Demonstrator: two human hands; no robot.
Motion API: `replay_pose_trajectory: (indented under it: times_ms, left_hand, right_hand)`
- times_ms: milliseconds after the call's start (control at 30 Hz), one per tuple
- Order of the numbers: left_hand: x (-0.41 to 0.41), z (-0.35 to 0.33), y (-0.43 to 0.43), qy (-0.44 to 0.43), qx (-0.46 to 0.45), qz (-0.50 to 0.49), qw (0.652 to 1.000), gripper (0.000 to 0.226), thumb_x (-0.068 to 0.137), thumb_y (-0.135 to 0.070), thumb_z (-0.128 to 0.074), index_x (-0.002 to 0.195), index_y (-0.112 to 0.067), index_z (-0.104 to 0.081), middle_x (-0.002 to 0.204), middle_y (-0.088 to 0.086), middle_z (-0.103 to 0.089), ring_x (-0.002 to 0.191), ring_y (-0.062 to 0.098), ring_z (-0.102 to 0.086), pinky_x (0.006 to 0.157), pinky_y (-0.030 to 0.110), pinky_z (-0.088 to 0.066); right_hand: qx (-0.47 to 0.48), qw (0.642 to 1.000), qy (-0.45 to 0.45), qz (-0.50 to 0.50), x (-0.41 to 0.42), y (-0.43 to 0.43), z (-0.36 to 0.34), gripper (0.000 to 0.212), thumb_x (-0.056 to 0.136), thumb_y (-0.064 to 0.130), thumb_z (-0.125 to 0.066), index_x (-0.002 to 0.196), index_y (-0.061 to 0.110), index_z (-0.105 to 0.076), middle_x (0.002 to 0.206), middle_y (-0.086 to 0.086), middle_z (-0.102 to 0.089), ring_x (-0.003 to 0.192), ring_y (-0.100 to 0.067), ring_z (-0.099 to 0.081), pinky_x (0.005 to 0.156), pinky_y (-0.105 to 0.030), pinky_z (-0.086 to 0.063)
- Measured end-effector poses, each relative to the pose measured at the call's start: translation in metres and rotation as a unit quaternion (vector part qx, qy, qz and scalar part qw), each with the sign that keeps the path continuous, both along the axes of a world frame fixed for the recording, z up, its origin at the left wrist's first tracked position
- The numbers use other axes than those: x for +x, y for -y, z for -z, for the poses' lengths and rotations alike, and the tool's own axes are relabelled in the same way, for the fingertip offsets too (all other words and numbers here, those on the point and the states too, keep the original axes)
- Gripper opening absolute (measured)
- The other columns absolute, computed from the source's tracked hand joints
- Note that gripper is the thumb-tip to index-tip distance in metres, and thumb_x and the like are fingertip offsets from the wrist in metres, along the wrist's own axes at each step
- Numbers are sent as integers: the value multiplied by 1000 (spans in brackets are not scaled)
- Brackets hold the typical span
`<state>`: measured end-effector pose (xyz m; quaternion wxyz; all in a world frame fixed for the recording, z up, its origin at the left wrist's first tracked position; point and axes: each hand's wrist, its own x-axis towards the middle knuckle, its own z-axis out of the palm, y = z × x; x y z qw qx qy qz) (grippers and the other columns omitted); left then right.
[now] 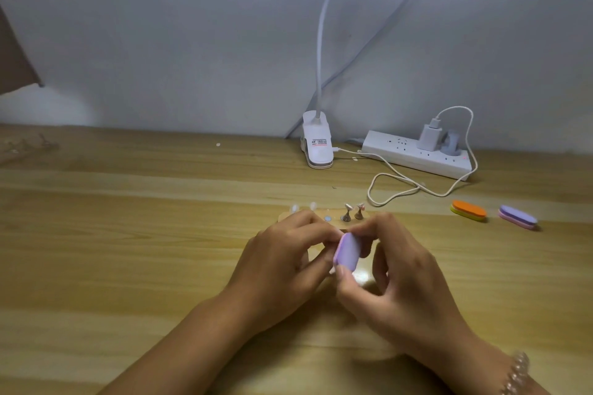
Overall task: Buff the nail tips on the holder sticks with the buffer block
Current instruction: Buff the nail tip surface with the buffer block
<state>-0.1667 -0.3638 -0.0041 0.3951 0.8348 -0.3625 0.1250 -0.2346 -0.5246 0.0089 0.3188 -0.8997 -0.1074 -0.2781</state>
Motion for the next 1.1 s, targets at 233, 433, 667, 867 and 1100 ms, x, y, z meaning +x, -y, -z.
replay_pose_trajectory:
  times_ms: [233,433,667,867,1100]
  left_hand:
    - [0,0,-2,14,-8,10,1000,20,88,-42,-52,94,-33,-69,91,-16,-60,52,3,-42,54,25,-33]
    - [0,1,-1,22,-11,2,1000,16,91,-36,-61,98,-29,-73,91,-15,-62,55,-5,-41,54,29,-42]
    - [-2,-1,-1,43,32,-14,998,15,91,-36,-58,99,-34,-70,95,-16,-61,59,-3,-41,55,26,-39]
    - [-4,-1,-1,62,65,-19,996,19,91,-44,-52,98,-37,-68,96,-17,-60,61,3,-43,54,23,-35]
    - [-7,-2,0,92,75,-20,993,20,89,-42,-53,95,-37,-71,92,-16,-64,58,8,-51,49,23,-41]
  right_hand:
    - [-61,998,16,20,-1,-3,2,31,66,35,-66,91,28,-48,83,19,-47,54,-3,-43,46,-20,-37]
    - [-8,998,23,50,3,4,1,29,67,27,-67,89,24,-49,83,16,-50,61,2,-47,53,-15,-31]
    - [-74,996,27,47,-1,-2,1,27,65,32,-61,87,26,-47,80,15,-48,61,-10,-49,47,-32,-44]
    - [-60,996,26,64,0,-1,1,26,67,34,-58,87,23,-48,79,12,-49,62,-10,-50,50,-34,-45]
    - [-28,995,21,92,2,1,1,27,64,31,-63,85,23,-48,77,14,-49,68,-13,-50,57,-37,-47]
